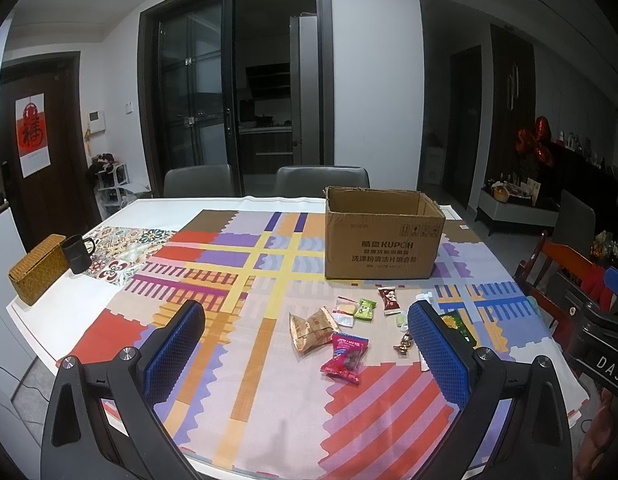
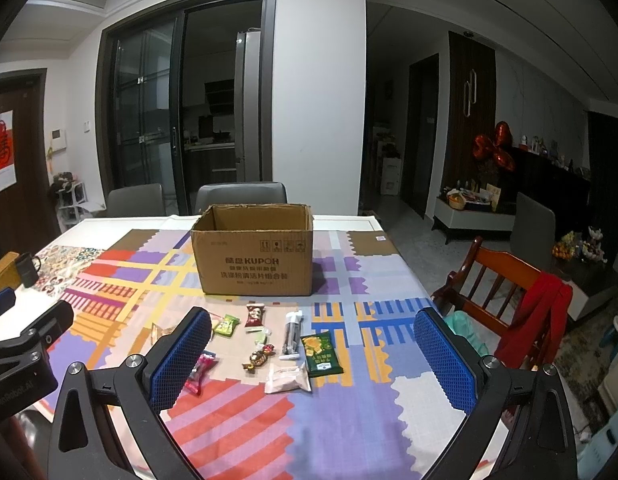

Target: Organize snacks

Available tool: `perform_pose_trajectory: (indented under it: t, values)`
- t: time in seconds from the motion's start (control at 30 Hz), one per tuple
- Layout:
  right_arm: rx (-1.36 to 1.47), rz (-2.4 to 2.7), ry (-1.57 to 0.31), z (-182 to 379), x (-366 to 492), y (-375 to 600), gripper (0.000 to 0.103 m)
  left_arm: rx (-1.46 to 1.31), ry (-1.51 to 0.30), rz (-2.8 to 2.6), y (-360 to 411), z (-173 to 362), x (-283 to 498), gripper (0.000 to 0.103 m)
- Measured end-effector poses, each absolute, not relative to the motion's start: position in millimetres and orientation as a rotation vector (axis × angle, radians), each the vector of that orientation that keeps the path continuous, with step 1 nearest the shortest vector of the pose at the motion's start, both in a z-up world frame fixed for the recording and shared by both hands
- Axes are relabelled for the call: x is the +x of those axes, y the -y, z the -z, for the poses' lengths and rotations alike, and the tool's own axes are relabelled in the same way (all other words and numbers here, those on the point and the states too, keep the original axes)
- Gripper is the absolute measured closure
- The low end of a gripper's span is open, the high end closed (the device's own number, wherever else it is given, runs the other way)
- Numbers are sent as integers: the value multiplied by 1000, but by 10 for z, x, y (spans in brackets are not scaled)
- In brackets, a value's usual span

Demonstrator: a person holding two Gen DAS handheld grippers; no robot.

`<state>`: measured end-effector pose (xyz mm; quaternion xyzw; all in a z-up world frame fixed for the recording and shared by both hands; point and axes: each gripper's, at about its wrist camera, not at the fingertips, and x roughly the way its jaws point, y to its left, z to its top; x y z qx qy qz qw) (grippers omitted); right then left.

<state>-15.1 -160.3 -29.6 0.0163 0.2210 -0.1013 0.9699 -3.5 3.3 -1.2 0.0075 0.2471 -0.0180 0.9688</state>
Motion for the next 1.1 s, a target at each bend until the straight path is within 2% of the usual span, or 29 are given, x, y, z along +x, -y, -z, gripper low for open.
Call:
perform_pose_trajectory:
  t: [1.1]
  values:
    - [36, 202, -452, 337, -156, 1615, 1, 35, -502, 35, -26, 75, 18, 0]
